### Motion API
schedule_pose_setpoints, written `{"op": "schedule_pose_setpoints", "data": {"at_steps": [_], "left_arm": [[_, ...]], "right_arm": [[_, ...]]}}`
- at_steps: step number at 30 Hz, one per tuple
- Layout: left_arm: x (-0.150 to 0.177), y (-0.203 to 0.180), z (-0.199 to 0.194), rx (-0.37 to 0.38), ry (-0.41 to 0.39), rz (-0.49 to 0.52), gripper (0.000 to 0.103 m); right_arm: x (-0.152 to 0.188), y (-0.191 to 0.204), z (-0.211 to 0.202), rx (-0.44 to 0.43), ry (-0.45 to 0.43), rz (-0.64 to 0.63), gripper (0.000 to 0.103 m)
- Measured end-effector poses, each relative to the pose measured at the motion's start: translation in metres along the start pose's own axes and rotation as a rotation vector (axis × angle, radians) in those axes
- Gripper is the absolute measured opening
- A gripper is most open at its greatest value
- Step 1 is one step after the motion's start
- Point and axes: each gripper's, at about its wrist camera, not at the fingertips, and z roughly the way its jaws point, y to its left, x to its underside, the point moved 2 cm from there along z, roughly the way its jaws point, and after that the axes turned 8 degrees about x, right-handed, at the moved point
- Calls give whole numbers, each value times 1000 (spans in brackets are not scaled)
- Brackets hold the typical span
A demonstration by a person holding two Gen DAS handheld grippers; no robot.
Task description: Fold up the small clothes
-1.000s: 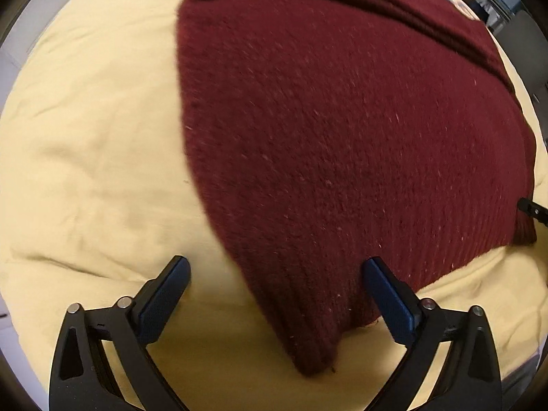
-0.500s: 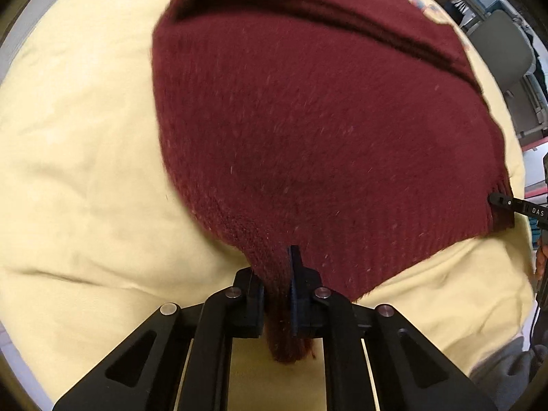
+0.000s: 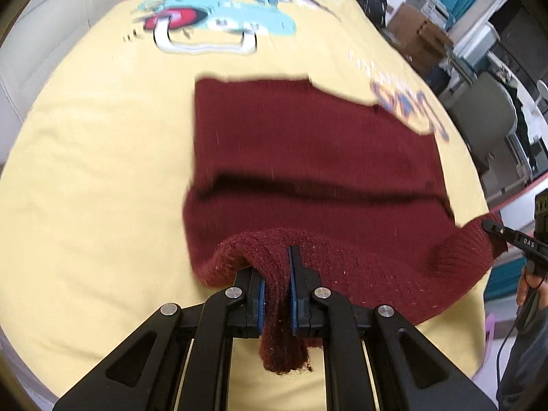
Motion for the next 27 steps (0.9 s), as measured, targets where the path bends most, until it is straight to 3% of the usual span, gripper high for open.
{"op": "schedule_pose_setpoints", "data": {"at_steps": [12, 20, 27], "left_arm": [[-107, 29, 6, -29, -98, -41, 9], [-154, 42, 51, -104, -62, -50, 9], [-152, 55, 107, -225, 2, -38, 10]], "right_arm": [[-101, 4, 16, 43, -115, 52, 12], [-141, 1, 77, 122, -40, 59, 12], [-141, -1, 132, 182, 51, 69, 15]]}}
